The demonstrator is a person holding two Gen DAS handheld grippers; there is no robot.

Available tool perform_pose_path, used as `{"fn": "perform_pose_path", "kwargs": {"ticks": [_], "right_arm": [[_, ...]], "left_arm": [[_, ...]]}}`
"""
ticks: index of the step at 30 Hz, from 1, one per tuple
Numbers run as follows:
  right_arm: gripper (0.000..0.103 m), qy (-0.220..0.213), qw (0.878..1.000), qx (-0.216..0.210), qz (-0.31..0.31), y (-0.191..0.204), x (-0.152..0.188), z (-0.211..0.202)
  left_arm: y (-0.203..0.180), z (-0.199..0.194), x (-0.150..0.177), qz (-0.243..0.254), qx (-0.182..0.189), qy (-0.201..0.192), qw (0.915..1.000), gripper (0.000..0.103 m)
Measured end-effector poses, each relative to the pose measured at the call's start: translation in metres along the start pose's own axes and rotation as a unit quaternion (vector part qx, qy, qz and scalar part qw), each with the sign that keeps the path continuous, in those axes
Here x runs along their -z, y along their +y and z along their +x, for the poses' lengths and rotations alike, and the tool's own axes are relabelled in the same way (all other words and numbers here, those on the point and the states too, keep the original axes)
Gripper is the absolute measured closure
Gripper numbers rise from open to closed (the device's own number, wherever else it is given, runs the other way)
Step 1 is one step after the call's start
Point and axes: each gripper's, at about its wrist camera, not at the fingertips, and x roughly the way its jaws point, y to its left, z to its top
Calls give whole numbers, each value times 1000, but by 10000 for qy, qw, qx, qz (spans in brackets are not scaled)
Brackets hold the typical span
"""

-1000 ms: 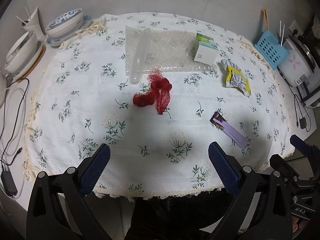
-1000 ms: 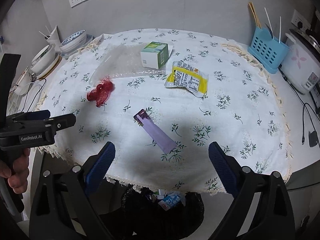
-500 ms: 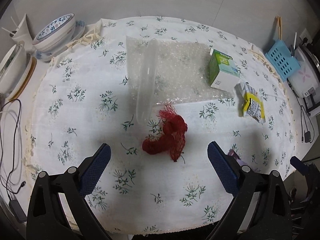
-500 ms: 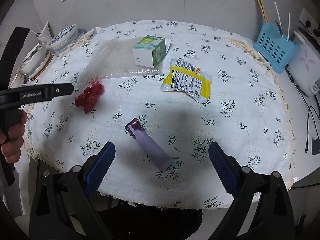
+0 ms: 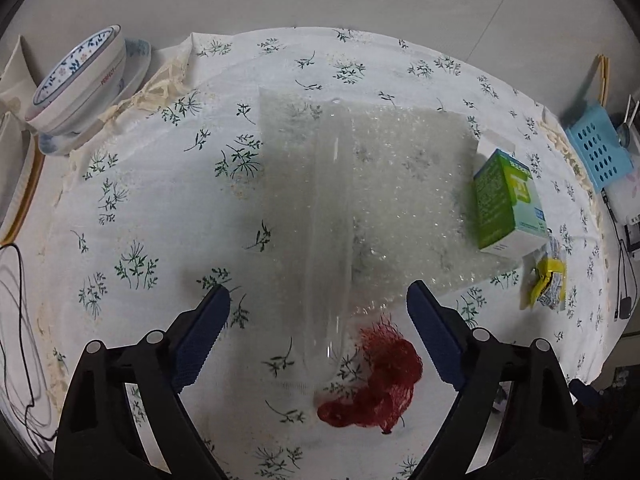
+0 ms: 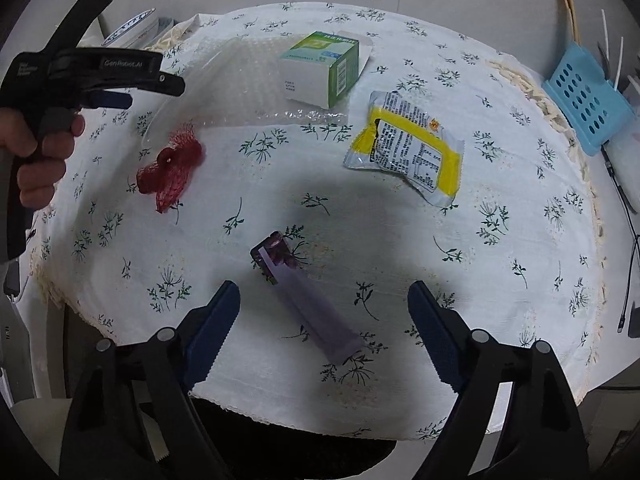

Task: Collect trash
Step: 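Grasp the clear plastic tube with the left gripper while the right gripper grasps the purple stick packet, then lift the clear tube with the left gripper while the right gripper lifts the purple packet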

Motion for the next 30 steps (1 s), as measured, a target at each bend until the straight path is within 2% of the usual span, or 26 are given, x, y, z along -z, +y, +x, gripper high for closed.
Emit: {"fn": "perform_pose_path", "kwargs": {"ticks": [7, 13, 15, 20, 23, 25, 30], "right_arm": [[37, 348, 9992, -61, -166, 13, -7, 18], [55, 604, 9979, -156, -155, 21, -4, 33], [64, 685, 9975, -117, -138, 22, -3, 37], [73, 761, 9970, 23, -114, 26, -2, 41], [78, 776, 9969, 58, -89, 29, -2, 41], [82, 769, 9970, 60, -65, 30, -3, 43], [85, 741, 9972, -13, 111, 25, -5, 44]], "left_arm": [[-7, 26, -19, 179, -205, 117, 9996, 23], [-9, 41, -25, 189, -264, 229, 9992, 37], [-8, 44, -25, 114, -296, 274, 9991, 39], [-9, 48, -26, 38, -190, 287, 9994, 53], [-10, 45, -24, 60, -267, 255, 9993, 57], [-9, 44, -24, 48, -296, 225, 9993, 65], [0, 40, -24, 22, -273, 188, 9994, 74]]}}
